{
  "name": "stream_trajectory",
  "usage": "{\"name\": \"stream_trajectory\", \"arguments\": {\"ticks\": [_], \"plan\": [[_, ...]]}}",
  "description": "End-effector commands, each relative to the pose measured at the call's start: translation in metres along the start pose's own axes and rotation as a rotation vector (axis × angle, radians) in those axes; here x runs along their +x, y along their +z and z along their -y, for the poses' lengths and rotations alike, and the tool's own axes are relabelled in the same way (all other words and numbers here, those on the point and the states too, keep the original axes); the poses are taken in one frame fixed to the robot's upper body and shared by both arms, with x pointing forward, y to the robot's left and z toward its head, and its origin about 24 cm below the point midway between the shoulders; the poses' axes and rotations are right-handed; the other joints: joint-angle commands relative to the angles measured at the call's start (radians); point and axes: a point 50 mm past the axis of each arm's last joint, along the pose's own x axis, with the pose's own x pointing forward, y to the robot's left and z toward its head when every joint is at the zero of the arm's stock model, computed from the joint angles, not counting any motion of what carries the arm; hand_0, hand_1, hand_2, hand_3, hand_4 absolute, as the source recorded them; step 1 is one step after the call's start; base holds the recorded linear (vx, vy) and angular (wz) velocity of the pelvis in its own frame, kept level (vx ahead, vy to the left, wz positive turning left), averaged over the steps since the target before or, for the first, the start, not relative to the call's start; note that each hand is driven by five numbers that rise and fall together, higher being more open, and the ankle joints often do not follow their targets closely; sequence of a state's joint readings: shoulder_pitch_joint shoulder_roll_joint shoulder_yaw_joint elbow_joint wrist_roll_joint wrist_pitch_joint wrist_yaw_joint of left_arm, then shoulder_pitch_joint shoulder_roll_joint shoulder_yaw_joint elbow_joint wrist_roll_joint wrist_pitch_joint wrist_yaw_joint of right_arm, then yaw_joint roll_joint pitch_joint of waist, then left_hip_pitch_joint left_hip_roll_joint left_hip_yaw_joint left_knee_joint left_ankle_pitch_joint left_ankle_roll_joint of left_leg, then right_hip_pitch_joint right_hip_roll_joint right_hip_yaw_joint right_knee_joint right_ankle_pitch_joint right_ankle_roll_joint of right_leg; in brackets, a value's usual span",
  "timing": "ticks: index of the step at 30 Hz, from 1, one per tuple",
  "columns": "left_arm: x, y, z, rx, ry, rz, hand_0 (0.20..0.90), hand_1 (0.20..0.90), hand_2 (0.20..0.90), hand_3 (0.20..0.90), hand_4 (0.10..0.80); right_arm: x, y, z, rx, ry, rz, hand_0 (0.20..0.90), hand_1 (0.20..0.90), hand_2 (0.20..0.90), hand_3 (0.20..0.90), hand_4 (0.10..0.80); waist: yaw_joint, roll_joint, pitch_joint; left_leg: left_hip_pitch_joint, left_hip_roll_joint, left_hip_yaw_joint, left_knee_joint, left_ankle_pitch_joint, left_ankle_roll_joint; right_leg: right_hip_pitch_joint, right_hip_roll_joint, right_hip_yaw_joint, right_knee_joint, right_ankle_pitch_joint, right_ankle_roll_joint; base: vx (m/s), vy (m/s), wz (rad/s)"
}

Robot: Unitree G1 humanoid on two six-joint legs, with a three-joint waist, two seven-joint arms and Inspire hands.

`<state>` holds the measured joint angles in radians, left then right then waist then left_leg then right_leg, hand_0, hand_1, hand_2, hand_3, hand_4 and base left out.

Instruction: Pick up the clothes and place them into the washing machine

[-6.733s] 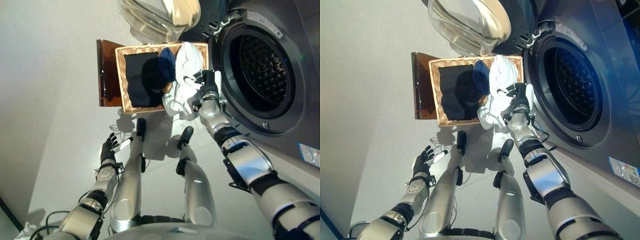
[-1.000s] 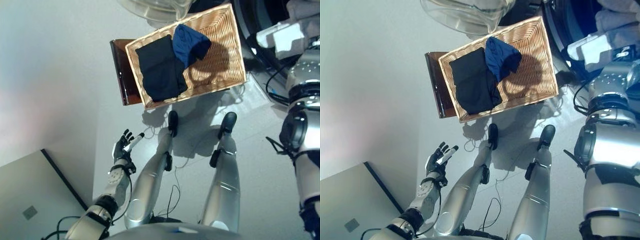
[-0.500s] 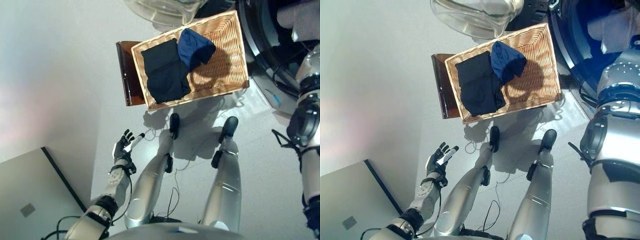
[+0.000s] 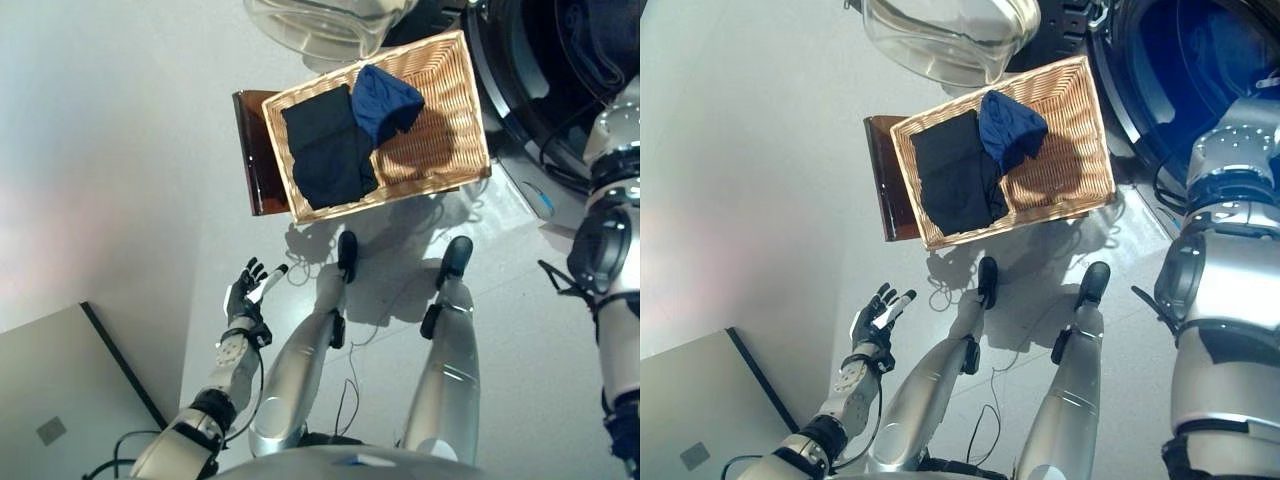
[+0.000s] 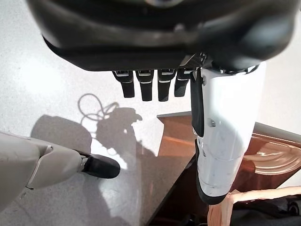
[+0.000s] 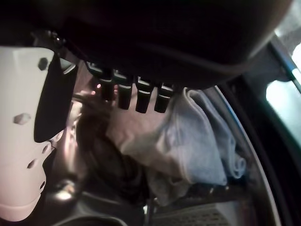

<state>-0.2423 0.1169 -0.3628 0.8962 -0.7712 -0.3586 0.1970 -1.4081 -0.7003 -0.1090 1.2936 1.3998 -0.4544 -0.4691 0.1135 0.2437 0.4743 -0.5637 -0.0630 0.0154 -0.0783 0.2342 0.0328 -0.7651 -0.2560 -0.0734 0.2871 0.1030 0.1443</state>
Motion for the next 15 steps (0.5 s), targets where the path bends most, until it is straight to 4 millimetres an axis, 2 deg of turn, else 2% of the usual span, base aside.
{"name": "stream_trajectory", "arguments": {"ticks": [1,5,6,9,15], "plan": [[-0.002,0.005,-0.043,0.024,0.145,0.035,0.900,0.900,0.900,0.900,0.800,-0.020,0.022,-0.055,-0.049,0.286,0.157,0.900,0.900,0.900,0.900,0.800,-0.027,-0.024,-0.039,-0.040,0.047,0.039,0.063,-0.061,-0.106,0.097,0.034,0.100,-0.034,-0.093,-0.007,-0.049,-0.015,0.00],[0.000,0.010,-0.046,0.027,0.156,0.046,0.900,0.900,0.900,0.900,0.800,-0.022,0.007,-0.046,-0.085,0.280,0.129,0.900,0.900,0.900,0.900,0.800,-0.031,-0.041,-0.038,-0.054,0.054,0.038,0.103,-0.075,-0.105,0.112,0.040,0.096,-0.045,-0.079,-0.011,-0.009,-0.003,0.00],[0.000,0.012,-0.049,0.024,0.166,0.053,0.900,0.900,0.900,0.900,0.800,-0.025,-0.004,-0.041,-0.150,0.300,0.115,0.900,0.900,0.900,0.900,0.800,-0.035,-0.054,-0.037,-0.054,0.058,0.039,0.125,-0.089,-0.107,0.127,0.042,0.092,-0.048,-0.083,-0.012,0.000,0.000,0.00],[0.000,0.016,-0.053,0.019,0.181,0.069,0.900,0.900,0.900,0.900,0.800,-0.031,-0.020,-0.034,-0.278,0.342,0.112,0.900,0.900,0.900,0.900,0.800,-0.041,-0.073,-0.031,-0.057,0.066,0.039,0.159,-0.105,-0.105,0.136,0.052,0.088,-0.043,-0.083,-0.016,0.000,0.000,0.00],[-0.001,0.025,-0.061,-0.015,0.221,0.114,0.900,0.900,0.900,0.900,0.800,-0.066,-0.070,-0.013,-0.540,0.535,0.078,0.900,0.900,0.900,0.900,0.800,-0.057,-0.111,-0.015,-0.052,0.081,0.044,0.185,-0.113,-0.098,0.153,0.067,0.088,-0.040,-0.074,-0.022,-0.020,0.011,-0.07]]}}
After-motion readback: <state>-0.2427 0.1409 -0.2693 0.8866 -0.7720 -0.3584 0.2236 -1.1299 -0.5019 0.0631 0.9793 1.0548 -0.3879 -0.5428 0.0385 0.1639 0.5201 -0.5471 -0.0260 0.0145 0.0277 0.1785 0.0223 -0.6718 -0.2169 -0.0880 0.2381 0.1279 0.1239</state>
